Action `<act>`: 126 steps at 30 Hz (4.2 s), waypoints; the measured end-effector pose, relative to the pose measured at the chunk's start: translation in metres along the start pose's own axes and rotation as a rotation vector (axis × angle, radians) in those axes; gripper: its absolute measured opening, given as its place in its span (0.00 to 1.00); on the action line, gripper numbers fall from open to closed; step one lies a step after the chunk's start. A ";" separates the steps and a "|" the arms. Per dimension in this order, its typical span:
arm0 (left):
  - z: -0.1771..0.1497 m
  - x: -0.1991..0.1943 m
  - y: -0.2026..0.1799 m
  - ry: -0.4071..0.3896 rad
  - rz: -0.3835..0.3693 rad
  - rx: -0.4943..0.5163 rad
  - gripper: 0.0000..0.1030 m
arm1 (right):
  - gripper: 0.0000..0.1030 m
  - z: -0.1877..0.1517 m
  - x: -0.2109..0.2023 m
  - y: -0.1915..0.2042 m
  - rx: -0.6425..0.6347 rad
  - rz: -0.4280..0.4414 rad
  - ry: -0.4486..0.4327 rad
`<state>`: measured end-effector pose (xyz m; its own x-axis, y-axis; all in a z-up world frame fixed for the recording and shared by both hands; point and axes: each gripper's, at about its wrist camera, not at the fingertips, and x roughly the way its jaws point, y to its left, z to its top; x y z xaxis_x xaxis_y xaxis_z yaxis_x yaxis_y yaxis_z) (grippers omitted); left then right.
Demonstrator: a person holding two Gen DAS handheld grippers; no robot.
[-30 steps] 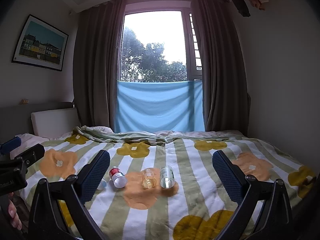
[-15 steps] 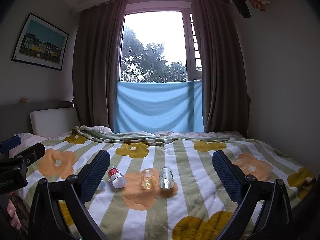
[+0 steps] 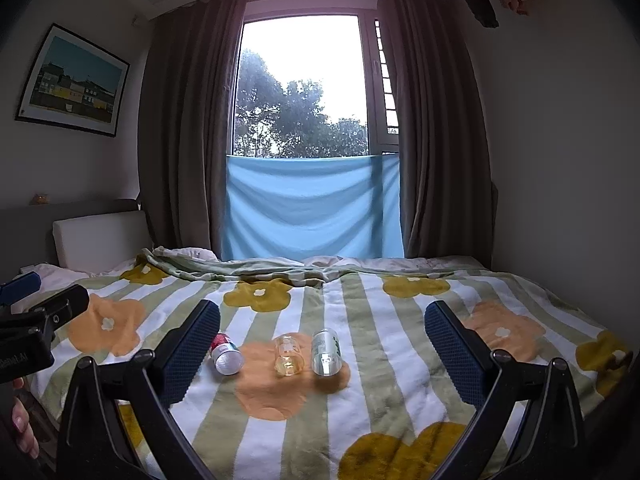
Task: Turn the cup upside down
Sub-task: 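Move the left tool to the red-labelled bottle lying down and close on it, then lift the red-labelled bottle with the left tool toward the right tool, then close the right tool on the bottle while the left tool holds it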
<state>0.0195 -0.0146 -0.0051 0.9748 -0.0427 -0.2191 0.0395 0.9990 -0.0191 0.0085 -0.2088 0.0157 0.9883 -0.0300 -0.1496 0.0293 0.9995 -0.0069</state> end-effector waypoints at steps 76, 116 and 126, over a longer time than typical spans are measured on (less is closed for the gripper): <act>-0.126 0.338 -0.112 1.123 -0.337 0.369 0.68 | 0.99 -0.077 0.104 -0.044 0.091 0.134 0.336; -0.080 0.168 0.018 0.667 -0.201 -0.028 1.00 | 0.99 -0.162 0.356 0.042 0.272 0.501 1.471; -0.096 0.167 0.035 0.696 -0.235 -0.105 1.00 | 0.78 -0.176 0.362 0.059 0.289 0.497 1.542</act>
<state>0.1628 0.0125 -0.1364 0.5770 -0.2863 -0.7649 0.1742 0.9581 -0.2272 0.3416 -0.1607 -0.2124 -0.1589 0.4770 -0.8644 -0.0259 0.8732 0.4866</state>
